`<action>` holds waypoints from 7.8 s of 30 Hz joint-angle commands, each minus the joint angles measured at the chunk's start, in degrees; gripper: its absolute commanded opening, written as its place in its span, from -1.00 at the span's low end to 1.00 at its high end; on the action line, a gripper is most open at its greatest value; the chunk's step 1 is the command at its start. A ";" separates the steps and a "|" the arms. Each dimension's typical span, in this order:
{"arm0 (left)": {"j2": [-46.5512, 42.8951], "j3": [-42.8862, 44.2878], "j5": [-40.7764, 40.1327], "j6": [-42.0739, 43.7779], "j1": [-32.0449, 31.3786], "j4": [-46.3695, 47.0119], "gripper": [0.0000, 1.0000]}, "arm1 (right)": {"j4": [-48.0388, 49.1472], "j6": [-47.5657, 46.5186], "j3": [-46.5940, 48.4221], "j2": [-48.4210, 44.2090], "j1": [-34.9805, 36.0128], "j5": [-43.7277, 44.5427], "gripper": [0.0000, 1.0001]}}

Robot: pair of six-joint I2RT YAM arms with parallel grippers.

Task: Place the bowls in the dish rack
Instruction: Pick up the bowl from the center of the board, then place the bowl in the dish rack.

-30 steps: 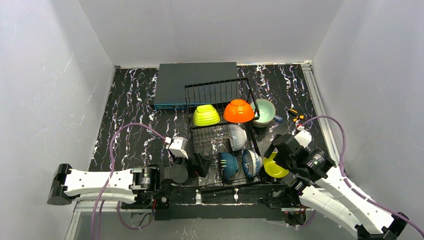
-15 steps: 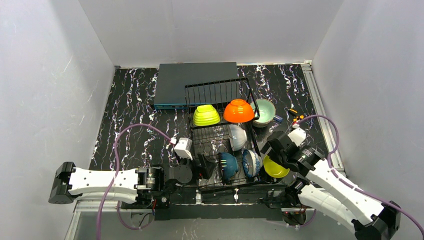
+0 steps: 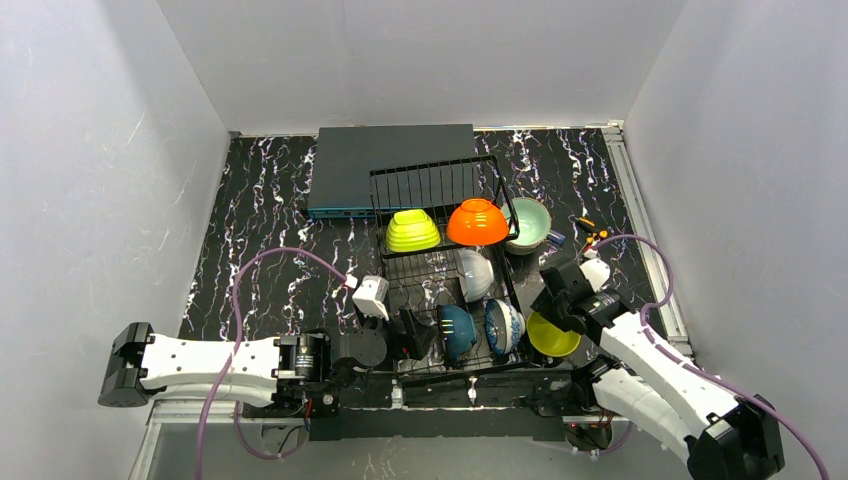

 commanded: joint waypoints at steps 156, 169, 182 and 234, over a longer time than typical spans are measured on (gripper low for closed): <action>13.94 21.97 64.33 77.19 13.38 -9.61 -1.00 | 16.88 -41.21 20.91 0.95 19.23 -62.87 0.41; 2.87 11.03 57.84 61.69 13.40 -0.79 -1.00 | 16.04 -41.76 22.09 -1.20 19.19 -55.11 0.83; -5.75 1.69 40.28 35.74 13.40 6.04 -1.00 | 15.85 -41.76 22.53 -2.86 19.19 -49.23 0.94; 13.76 -12.94 -0.12 17.54 13.05 58.09 -1.00 | 16.29 -41.74 21.30 -1.96 19.21 -49.31 0.94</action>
